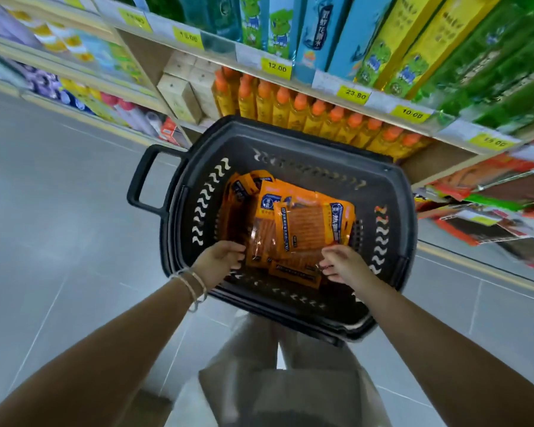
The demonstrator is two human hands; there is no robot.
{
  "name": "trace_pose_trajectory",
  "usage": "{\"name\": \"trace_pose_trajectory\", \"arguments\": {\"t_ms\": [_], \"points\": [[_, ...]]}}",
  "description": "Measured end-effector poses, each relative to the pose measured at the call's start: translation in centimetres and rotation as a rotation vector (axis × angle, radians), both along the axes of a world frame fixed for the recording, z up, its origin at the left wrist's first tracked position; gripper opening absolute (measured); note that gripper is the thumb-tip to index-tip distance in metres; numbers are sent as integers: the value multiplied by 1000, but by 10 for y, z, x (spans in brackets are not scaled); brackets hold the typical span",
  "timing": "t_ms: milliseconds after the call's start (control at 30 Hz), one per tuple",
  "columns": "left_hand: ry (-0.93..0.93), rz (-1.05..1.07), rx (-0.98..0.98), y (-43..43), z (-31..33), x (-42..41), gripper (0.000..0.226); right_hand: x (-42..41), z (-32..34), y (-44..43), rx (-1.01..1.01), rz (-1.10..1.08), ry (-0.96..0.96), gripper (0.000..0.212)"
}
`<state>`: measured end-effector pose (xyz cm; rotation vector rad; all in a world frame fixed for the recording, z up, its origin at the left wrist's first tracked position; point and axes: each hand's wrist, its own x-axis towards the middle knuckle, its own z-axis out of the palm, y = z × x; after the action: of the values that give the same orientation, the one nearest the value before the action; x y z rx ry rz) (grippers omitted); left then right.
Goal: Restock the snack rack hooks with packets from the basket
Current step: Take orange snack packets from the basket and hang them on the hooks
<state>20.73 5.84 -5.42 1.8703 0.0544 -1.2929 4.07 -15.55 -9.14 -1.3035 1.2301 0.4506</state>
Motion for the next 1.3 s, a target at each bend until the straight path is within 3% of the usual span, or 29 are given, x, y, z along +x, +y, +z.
{"name": "trace_pose_trajectory", "arguments": {"t_ms": [167,367,533,700,767,867,1000,1067,1167,1300], "points": [[-1,-3,42,-45,-53,34,22,30,-77,-3,122,-155,155,30],[39,38,130,-50,-118,24,22,53,-139,6,325,-747,362,34],[47,86,148,-43,-136,9,18,61,-161,18,298,-926,306,37],[61,100,120,-42,-133,13,18,50,-147,14,361,-1131,47,24],[27,86,133,-43,-130,20,17,42,-132,9,418,-1095,2,19],[-53,123,161,-48,-118,34,14,31,-111,2,444,-813,-71,17],[145,22,146,-58,-101,45,27,27,-85,-2,538,-339,-110,69],[313,-52,149,-62,-97,43,30,32,-80,0,561,-134,-177,82],[422,25,86,-67,-100,36,17,43,-83,2,477,-53,-180,67],[220,105,144,-64,-113,26,10,45,-117,-10,89,-280,-37,41]]}}
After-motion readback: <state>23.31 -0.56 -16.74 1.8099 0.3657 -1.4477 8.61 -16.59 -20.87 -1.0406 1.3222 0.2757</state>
